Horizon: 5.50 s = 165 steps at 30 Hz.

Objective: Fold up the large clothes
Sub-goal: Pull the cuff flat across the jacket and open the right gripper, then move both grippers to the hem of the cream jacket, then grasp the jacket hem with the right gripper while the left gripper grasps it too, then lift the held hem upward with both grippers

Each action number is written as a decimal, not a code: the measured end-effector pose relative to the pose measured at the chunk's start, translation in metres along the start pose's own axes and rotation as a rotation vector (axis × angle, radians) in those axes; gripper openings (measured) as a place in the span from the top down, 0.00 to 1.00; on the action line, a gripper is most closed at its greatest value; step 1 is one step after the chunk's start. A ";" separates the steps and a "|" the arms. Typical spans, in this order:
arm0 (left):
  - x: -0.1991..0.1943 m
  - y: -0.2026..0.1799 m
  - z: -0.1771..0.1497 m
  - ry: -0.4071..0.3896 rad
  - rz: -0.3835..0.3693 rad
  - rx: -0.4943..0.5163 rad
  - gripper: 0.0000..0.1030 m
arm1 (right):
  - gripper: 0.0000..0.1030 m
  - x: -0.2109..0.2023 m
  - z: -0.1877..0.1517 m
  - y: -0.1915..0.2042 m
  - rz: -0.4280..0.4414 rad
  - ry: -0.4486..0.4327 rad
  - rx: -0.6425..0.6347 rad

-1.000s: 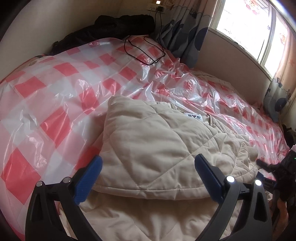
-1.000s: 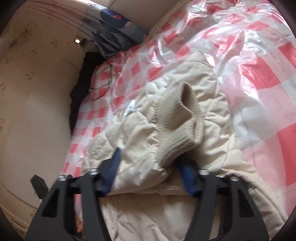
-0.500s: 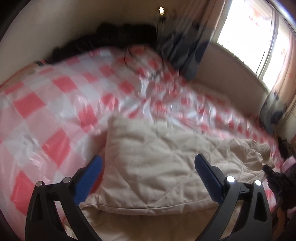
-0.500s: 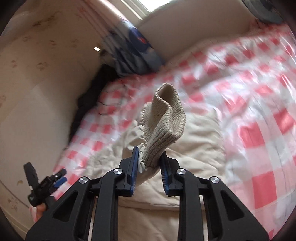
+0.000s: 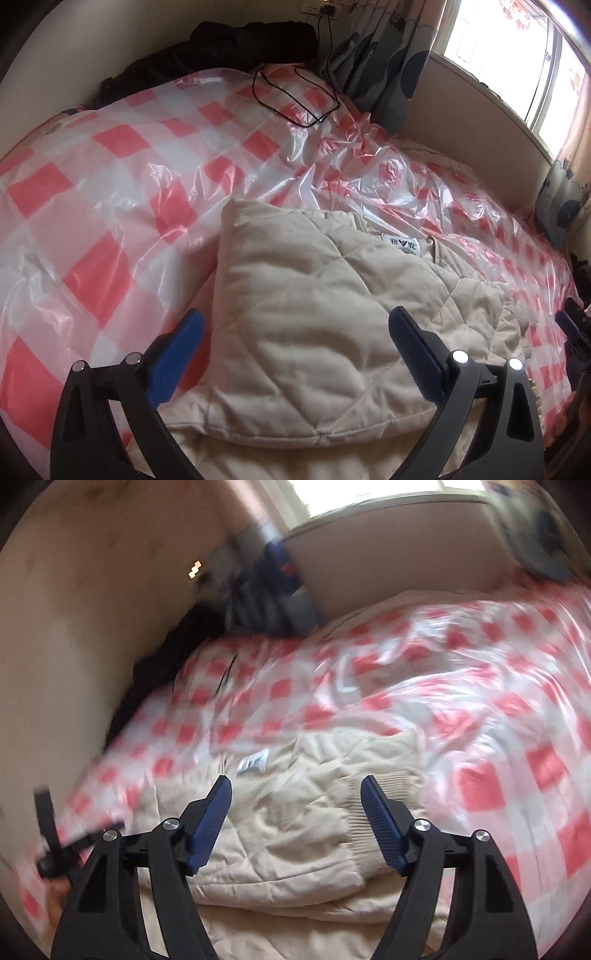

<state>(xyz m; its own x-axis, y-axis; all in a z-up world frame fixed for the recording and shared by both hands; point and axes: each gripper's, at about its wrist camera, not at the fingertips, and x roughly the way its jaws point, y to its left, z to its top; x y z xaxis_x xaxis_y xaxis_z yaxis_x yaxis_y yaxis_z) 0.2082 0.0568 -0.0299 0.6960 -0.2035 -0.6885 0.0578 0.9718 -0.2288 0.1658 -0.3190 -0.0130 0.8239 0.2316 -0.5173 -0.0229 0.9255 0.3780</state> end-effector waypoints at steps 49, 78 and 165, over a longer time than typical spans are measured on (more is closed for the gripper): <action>-0.038 -0.036 -0.099 0.230 0.068 0.346 0.06 | 0.07 -0.073 -0.074 -0.001 -0.026 0.415 -0.096; -0.236 0.126 -0.232 0.488 -0.397 -0.269 0.06 | 0.07 -0.257 -0.214 -0.087 0.164 0.584 0.451; -0.274 0.209 -0.273 0.514 -0.610 -0.387 0.38 | 0.07 -0.333 -0.260 -0.119 0.363 0.596 0.505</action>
<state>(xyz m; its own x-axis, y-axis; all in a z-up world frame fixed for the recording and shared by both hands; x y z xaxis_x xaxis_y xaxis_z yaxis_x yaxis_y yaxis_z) -0.1658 0.2829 -0.0774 0.2096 -0.7921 -0.5732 0.0029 0.5868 -0.8098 -0.2530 -0.4285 -0.0858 0.3765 0.7371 -0.5612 0.1436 0.5521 0.8213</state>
